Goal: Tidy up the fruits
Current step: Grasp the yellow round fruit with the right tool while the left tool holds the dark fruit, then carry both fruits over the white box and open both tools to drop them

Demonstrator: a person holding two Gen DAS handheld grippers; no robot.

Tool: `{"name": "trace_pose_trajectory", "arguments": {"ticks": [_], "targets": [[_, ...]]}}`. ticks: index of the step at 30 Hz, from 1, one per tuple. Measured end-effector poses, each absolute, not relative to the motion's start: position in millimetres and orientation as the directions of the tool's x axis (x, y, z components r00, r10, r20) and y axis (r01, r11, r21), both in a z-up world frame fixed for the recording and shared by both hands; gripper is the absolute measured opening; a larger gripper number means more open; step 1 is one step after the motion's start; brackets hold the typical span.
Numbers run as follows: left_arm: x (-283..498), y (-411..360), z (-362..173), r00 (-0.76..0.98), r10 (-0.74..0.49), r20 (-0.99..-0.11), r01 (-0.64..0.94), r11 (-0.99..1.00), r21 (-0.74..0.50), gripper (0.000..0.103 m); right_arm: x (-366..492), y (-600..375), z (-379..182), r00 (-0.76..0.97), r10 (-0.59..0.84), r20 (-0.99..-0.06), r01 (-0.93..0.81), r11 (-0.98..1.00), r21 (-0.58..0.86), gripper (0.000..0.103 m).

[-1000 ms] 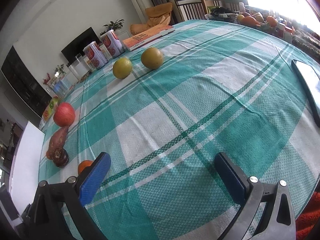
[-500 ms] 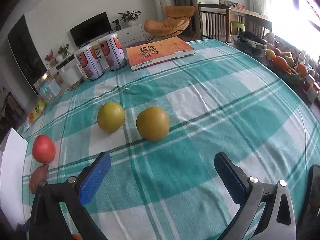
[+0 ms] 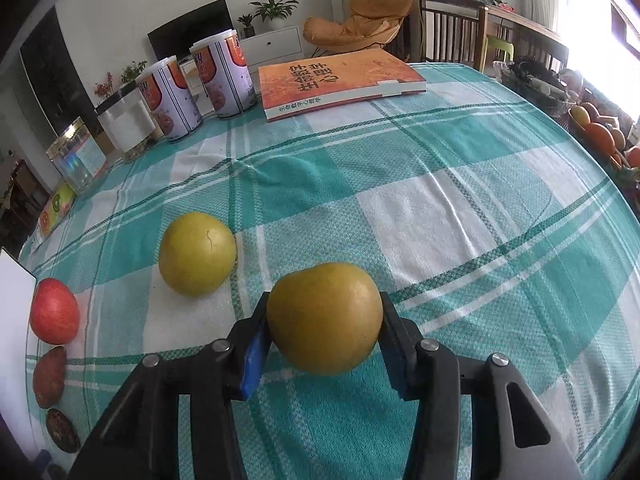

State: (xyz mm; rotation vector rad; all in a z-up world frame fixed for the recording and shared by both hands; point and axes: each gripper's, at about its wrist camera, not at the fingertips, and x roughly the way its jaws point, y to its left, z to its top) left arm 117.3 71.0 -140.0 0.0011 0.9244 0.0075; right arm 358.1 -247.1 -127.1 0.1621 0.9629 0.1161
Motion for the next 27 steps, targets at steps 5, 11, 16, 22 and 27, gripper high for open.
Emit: {"name": "trace_pose_trajectory", "arguments": {"ticks": [5, 11, 16, 22, 27], "targets": [[116, 73, -140, 0.605, -0.015, -0.796, 0.002, 1.000, -0.017, 0.099, 301, -257, -123, 0.472, 0.349, -0.809, -0.098, 0.933, 0.346, 0.049], [105, 78, -132, 0.590, -0.129, -0.797, 0.050, 0.991, -0.123, 0.097, 225, -259, -115, 0.362, 0.449, -0.817, -0.139, 0.893, 0.429, 0.049], [100, 72, -125, 0.609, -0.102, -0.786, 0.073, 0.995, -0.072, 0.069, 179, -249, -112, 0.345, 0.486, -0.803, -0.154, 0.873, 0.462, 0.049], [110, 65, -126, 0.616, -0.111, -0.780, 0.081, 0.994, -0.078, 0.060, 152, -235, -117, 0.344, 0.511, -0.788, -0.143, 0.857, 0.494, 0.049], [114, 64, -127, 0.633, -0.110, -0.766, 0.084, 0.994, -0.074, 0.043, 137, -227, -121, 0.324, 0.510, -0.797, -0.147, 0.859, 0.490, 0.049]]}}
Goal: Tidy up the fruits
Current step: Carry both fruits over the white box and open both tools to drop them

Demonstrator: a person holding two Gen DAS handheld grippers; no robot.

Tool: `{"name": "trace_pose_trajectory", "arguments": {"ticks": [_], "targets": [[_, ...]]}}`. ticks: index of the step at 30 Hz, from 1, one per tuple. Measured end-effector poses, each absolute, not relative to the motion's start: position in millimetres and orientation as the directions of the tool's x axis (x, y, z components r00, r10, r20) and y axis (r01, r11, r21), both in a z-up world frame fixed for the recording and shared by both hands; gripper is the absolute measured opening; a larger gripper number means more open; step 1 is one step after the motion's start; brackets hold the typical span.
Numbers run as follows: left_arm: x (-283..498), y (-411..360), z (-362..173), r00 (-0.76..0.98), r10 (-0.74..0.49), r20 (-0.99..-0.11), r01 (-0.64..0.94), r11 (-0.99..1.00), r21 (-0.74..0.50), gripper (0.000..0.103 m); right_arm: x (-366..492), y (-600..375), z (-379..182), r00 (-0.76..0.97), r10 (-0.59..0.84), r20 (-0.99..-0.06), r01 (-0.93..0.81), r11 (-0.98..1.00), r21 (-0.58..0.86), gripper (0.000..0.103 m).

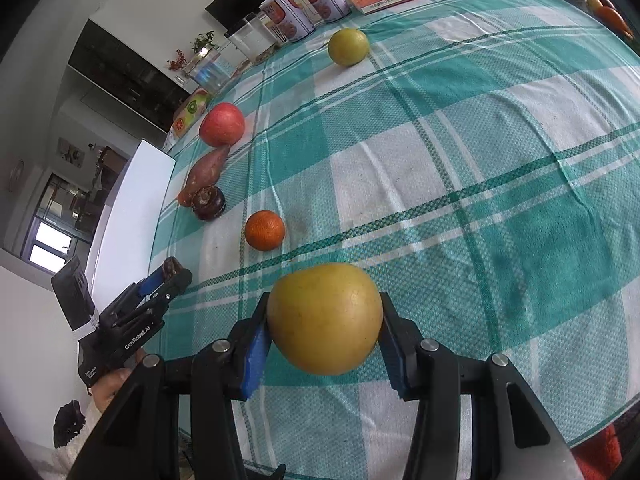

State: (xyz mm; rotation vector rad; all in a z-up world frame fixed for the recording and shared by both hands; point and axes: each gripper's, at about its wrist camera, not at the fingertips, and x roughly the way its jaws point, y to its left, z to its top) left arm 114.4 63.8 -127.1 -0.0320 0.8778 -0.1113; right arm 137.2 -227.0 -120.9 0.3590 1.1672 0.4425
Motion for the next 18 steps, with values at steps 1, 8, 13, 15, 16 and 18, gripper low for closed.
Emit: {"name": "trace_pose_trajectory", "arguments": {"ticks": [1, 8, 13, 15, 16, 18], "targets": [[113, 67, -125, 0.629, -0.128, -0.767, 0.079, 0.992, -0.101, 0.043, 134, -226, -122, 0.321, 0.510, -0.798, -0.143, 0.859, 0.492, 0.049], [62, 77, -83, 0.593, -0.318, -0.739, 0.110, 0.942, -0.318, 0.043, 120, -209, -112, 0.291, 0.584, -0.757, -0.145, 0.810, 0.569, 0.049], [3, 102, -33, 0.615, -0.371, -0.696, 0.116, 0.915, -0.386, 0.043, 104, -134, -78, 0.249, 0.645, -0.722, -0.316, 0.759, 0.569, 0.049], [-13, 126, -13, 0.659, -0.332, -0.675, 0.074, 0.921, -0.382, 0.043, 95, -91, -59, 0.214, 0.679, -0.703, -0.411, 0.715, 0.565, 0.049], [-18, 142, -6, 0.681, -0.296, -0.670, 0.037, 0.927, -0.372, 0.043, 90, -68, -51, 0.194, 0.694, -0.693, -0.459, 0.689, 0.561, 0.049], [-27, 176, 3, 0.714, -0.195, -0.672, -0.063, 0.939, -0.339, 0.043, 77, -21, -37, 0.138, 0.724, -0.676, -0.545, 0.625, 0.559, 0.049]]}}
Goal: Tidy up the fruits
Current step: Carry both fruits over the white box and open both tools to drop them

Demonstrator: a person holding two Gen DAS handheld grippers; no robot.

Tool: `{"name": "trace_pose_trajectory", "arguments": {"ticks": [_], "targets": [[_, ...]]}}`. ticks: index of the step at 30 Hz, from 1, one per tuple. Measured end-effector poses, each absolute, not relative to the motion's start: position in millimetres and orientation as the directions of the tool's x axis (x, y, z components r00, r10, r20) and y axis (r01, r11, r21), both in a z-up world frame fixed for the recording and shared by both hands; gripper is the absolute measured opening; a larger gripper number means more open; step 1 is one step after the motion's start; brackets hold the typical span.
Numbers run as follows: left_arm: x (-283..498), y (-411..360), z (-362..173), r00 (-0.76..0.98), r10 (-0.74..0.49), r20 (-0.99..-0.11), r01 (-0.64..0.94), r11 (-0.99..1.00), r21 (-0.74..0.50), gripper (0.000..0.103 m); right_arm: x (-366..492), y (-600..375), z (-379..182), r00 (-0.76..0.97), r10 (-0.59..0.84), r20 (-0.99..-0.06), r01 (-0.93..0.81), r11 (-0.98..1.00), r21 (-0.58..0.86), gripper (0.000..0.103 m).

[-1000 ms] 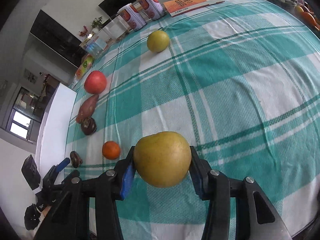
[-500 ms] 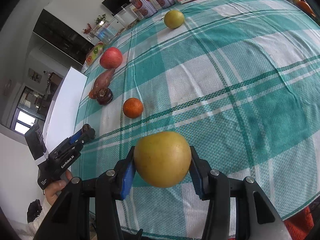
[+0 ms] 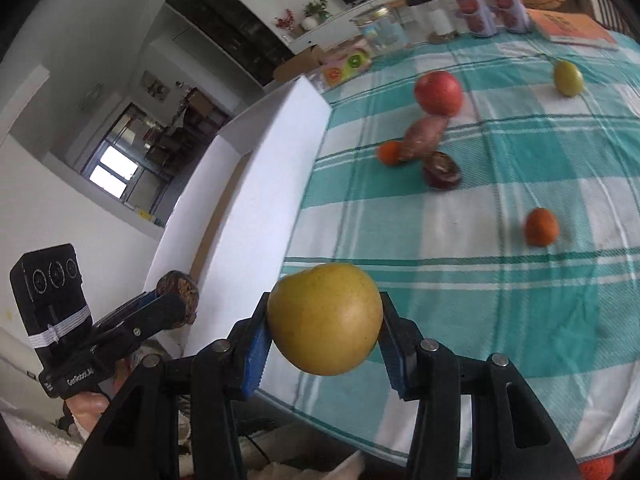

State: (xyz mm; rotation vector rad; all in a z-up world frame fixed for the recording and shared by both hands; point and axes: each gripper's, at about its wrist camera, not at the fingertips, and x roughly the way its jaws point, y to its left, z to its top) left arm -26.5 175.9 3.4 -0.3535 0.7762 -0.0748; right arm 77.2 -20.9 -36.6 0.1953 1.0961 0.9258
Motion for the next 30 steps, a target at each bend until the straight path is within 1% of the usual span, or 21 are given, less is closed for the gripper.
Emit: {"name": "trace_pose_trajectory", "arguments": {"ticks": [3, 5, 8, 11, 13, 15, 17, 18, 21, 22, 24, 26, 27, 30], "targets": [[-32, 229, -1, 0.712, -0.019, -0.702, -0.238, 0.933, -0.268, 0.043, 57, 44, -22, 0.057, 0.748, -0.661, -0.646, 0.533, 0.546, 0.049], [-34, 260, -11, 0.681, 0.066, -0.729, -0.335, 0.914, -0.230, 0.043, 44, 81, -18, 0.032, 0.737, -0.675, -0.705, 0.496, 0.507, 0.049], [-37, 288, -29, 0.622, 0.146, -0.769, -0.426, 0.887, -0.176, 0.043, 28, 126, -22, 0.002, 0.702, -0.712, -0.771, 0.455, 0.446, 0.049], [-39, 298, -42, 0.578, 0.196, -0.792, -0.475, 0.870, -0.131, 0.044, 21, 157, -39, -0.038, 0.667, -0.744, -0.790, 0.436, 0.431, 0.049], [-41, 300, -45, 0.570, 0.222, -0.791, -0.494, 0.862, -0.114, 0.050, 24, 172, -49, -0.039, 0.637, -0.770, -0.791, 0.451, 0.414, 0.050], [-42, 299, -42, 0.576, 0.253, -0.777, -0.513, 0.852, -0.103, 0.079, 34, 177, -49, -0.005, 0.639, -0.769, -0.776, 0.482, 0.405, 0.052], [-43, 297, -33, 0.601, 0.285, -0.747, -0.525, 0.846, -0.099, 0.084, 46, 169, -35, 0.046, 0.680, -0.731, -0.762, 0.498, 0.415, 0.053], [-42, 295, -28, 0.614, 0.294, -0.733, -0.523, 0.847, -0.098, 0.084, 51, 161, -25, 0.080, 0.702, -0.707, -0.757, 0.504, 0.415, 0.057], [-35, 280, -12, 0.664, 0.281, -0.693, -0.486, 0.866, -0.115, 0.087, 63, 124, 8, 0.217, 0.744, -0.633, -0.752, 0.540, 0.377, 0.066], [-31, 271, -8, 0.685, 0.261, -0.681, -0.461, 0.878, -0.127, 0.087, 66, 110, 15, 0.274, 0.737, -0.618, -0.747, 0.568, 0.347, 0.068], [-25, 248, 0, 0.726, 0.194, -0.660, -0.388, 0.908, -0.159, 0.087, 70, 74, 22, 0.402, 0.697, -0.594, -0.717, 0.643, 0.269, 0.076], [-15, 218, 3, 0.756, 0.101, -0.647, -0.290, 0.938, -0.192, 0.089, 76, 33, 17, 0.529, 0.618, -0.581, -0.652, 0.735, 0.188, 0.082], [-9, 201, 3, 0.763, 0.053, -0.644, -0.238, 0.950, -0.204, 0.091, 79, 13, 10, 0.584, 0.565, -0.583, -0.608, 0.780, 0.146, 0.084], [12, 147, -8, 0.736, -0.096, -0.670, -0.086, 0.968, -0.234, 0.092, 96, -46, -17, 0.682, 0.385, -0.621, -0.454, 0.890, 0.053, 0.084]]}}
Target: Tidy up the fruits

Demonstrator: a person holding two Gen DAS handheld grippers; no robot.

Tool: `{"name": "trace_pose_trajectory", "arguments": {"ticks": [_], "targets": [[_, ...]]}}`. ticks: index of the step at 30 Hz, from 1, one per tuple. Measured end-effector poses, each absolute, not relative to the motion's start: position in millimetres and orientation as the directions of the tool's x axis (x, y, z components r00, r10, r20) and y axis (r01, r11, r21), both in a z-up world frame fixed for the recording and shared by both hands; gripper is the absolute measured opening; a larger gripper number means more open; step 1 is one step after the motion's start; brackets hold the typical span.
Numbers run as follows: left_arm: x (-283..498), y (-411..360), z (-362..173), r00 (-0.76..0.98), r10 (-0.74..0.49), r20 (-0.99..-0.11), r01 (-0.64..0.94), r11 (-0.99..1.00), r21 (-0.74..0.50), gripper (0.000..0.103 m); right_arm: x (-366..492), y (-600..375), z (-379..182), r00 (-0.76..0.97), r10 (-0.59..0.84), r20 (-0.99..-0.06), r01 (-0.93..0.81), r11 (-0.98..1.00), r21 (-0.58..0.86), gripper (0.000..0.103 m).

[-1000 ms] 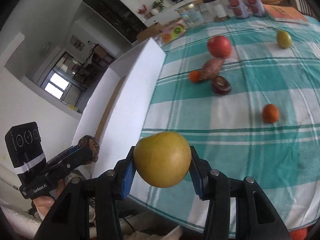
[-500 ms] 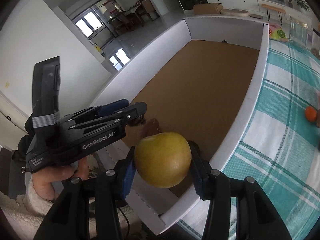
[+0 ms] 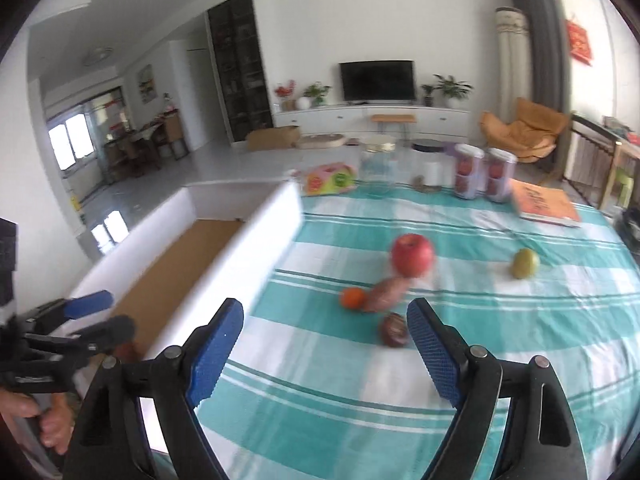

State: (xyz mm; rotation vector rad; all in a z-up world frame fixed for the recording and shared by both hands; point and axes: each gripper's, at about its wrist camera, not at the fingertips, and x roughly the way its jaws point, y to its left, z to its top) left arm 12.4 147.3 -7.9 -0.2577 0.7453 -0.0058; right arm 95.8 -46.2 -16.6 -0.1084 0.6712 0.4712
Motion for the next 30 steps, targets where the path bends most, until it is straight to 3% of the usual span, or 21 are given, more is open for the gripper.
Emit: {"name": "trace_pose_trajectory", "arguments": {"ticks": [2, 5, 10, 14, 30], "targets": [[28, 114, -22, 0.708, -0.166, -0.686, -0.007, 0.970, -0.241, 0.092, 109, -89, -42, 0.712, 0.283, -0.643, -0.345, 0.938, 0.031, 0.084], [57, 80, -50, 0.680, -0.168, -0.713, 0.026, 0.978, -0.206, 0.092, 124, -152, -69, 0.719, 0.149, -0.679, -0.195, 0.981, 0.008, 0.084], [94, 60, -97, 0.665, -0.051, -0.745, -0.016, 0.996, -0.082, 0.092, 147, -201, -104, 0.669, 0.008, -0.743, -0.052, 0.998, -0.036, 0.084], [115, 56, -123, 0.643, 0.024, -0.766, -0.027, 1.000, 0.009, 0.092, 155, -205, -118, 0.621, -0.033, -0.783, -0.007, 0.999, -0.047, 0.084], [124, 63, -139, 0.605, 0.034, -0.796, -0.053, 0.999, 0.002, 0.097, 179, -219, -140, 0.581, -0.083, -0.810, 0.096, 0.995, -0.033, 0.084]]}}
